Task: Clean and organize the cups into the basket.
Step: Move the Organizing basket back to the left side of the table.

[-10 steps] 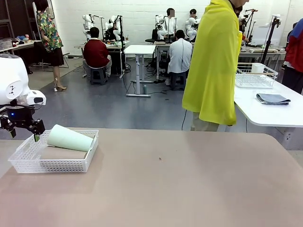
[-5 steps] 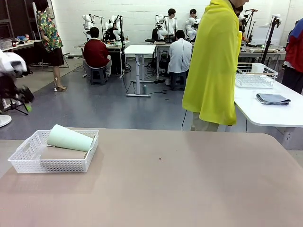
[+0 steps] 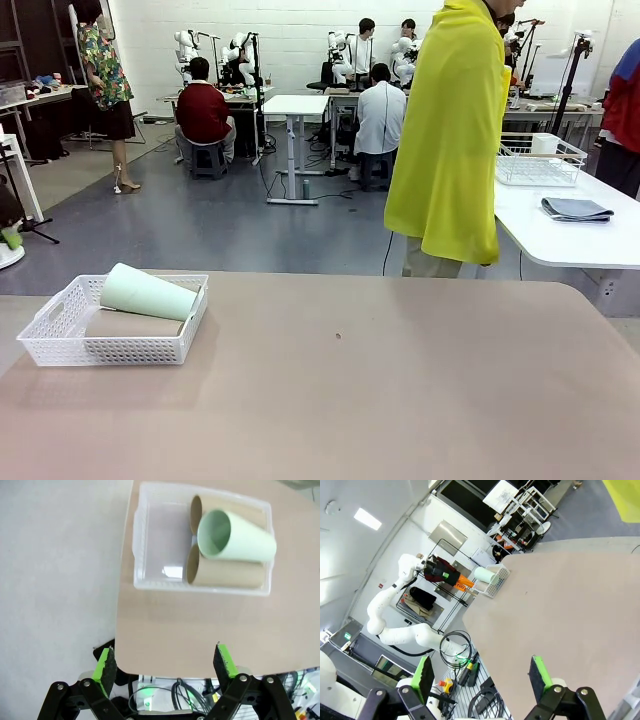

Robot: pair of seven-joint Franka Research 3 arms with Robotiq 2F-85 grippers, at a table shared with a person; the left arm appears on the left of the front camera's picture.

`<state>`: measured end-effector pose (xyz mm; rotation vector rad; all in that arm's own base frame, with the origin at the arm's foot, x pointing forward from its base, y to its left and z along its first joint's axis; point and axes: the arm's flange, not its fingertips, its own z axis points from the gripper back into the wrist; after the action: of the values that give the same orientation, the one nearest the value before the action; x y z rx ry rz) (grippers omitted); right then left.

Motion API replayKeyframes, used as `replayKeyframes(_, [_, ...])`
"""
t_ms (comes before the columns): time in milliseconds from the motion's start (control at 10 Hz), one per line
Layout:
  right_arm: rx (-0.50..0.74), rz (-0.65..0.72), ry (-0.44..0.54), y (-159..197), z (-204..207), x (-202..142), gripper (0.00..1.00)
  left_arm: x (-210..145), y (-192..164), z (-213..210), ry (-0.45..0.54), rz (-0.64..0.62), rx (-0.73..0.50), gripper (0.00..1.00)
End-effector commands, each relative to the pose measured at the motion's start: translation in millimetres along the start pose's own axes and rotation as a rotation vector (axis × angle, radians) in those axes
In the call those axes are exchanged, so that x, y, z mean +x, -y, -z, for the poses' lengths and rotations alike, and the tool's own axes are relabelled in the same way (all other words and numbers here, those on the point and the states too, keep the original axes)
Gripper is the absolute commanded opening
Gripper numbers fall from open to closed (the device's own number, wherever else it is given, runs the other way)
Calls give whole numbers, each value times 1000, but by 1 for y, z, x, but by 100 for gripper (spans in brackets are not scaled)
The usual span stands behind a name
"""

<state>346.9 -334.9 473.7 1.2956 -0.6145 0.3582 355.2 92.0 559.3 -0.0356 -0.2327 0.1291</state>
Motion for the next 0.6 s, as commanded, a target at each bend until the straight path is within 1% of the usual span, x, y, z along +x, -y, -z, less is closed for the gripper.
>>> replayKeyframes(0, [-7,5,-14,-1,-2,0,100,-21,-5,9,-7,58,-17,100])
replayKeyframes(100, [-7,5,-14,-1,-2,0,100,-9,16,21,69,112,82,100])
replayKeyframes(200, [-7,5,-14,-1,-2,0,100,-15,1,7,-9,20,-6,100])
replayKeyframes(400, [-7,5,-14,-1,-2,0,100,-15,1,7,-9,20,-6,100])
replayKeyframes(500, [-7,5,-14,-1,-2,0,100,-18,6,12,3,49,14,100])
